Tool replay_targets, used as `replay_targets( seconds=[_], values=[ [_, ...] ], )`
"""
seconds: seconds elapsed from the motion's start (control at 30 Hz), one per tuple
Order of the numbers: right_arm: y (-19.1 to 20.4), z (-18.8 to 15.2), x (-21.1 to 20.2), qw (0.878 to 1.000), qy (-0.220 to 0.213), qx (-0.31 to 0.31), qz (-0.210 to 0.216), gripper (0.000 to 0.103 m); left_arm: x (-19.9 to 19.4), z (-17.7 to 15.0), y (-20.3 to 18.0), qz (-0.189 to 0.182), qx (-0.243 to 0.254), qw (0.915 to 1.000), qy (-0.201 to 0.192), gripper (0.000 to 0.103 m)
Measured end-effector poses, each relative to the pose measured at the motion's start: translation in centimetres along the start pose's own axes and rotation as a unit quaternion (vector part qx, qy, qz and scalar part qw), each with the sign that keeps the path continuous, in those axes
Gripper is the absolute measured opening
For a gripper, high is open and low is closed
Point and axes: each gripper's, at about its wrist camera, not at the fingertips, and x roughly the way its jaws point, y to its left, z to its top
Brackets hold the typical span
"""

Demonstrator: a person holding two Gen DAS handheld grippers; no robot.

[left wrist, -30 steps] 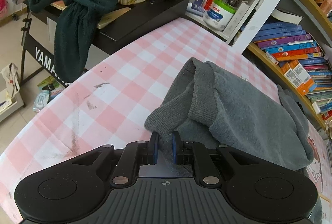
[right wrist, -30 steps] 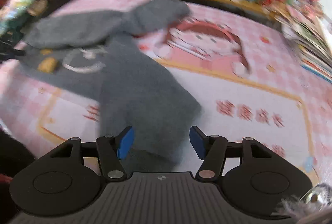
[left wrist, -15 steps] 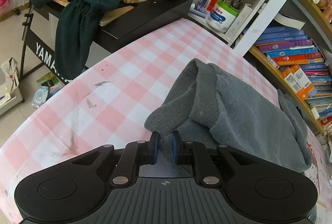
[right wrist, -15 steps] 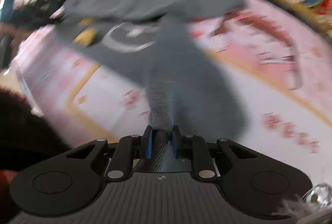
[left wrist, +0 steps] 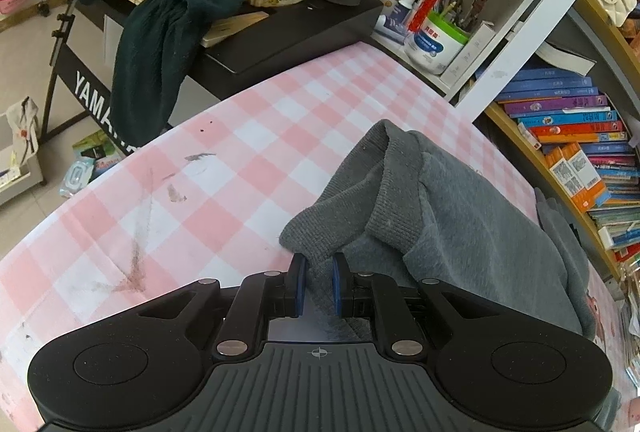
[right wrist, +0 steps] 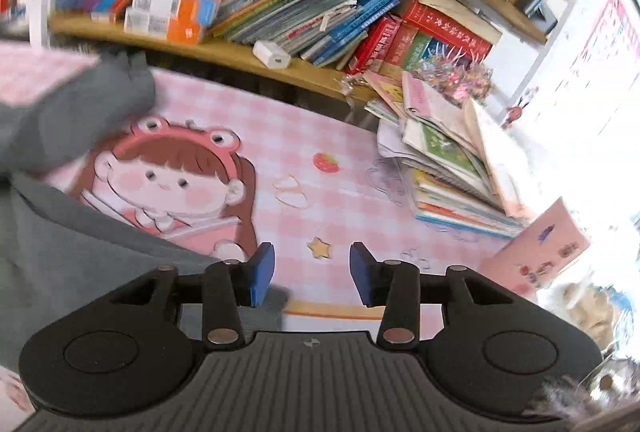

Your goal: Fold clothes

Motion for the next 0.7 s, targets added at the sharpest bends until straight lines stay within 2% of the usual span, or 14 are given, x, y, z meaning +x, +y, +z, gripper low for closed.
replay_targets(
  seconds=[0.1,0.23,0.37,0.4,0.47,0.5,0.53,0.63,0.7],
  values=[
    [0.0,-0.5,0.0,0.999,0.010,0.015,0.043,0.046,0.0,0.0,0.0,0.000,-0.001,1.0000,-0.001,0.013],
    [0.8,-2.1,2.4,0.996,0.069,0.032,0.044,0.060,0.0,0.0,0.0,0.000,0.000,1.0000,-0.001,0.013],
    [0.5,-4.2,4.6,0.987,0.119,0.108,0.032,0.061,0.1,0.1,0.0,0.001,0.005,1.0000,0.003,0.013],
    [0.2,-4.6,4.8,0.982,0.125,0.132,0.043,0.059,0.1,0.1,0.0,0.001,0.007,1.0000,0.004,0.013],
    [-0.3,-5.5,4.8,0.975,0.129,0.166,0.072,0.040,0.1,0.3,0.0,0.001,0.010,0.9999,0.006,0.013],
    [-0.5,-5.6,4.5,0.973,0.126,0.171,0.088,0.022,0.1,0.3,-0.1,0.000,0.013,0.9999,0.008,0.013],
    [-0.6,-5.7,4.0,0.972,0.123,0.171,0.099,0.013,0.0,0.4,-0.2,0.000,0.016,0.9998,0.010,0.013],
    [-1.3,-5.3,0.8,0.983,0.086,0.138,0.085,0.011,-0.4,0.6,-0.5,-0.004,0.028,0.9995,0.017,0.012],
    [-2.4,-5.2,-1.3,0.986,0.065,0.133,0.071,0.011,-1.6,0.5,-1.2,-0.018,0.054,0.9982,0.020,0.012]
  ],
)
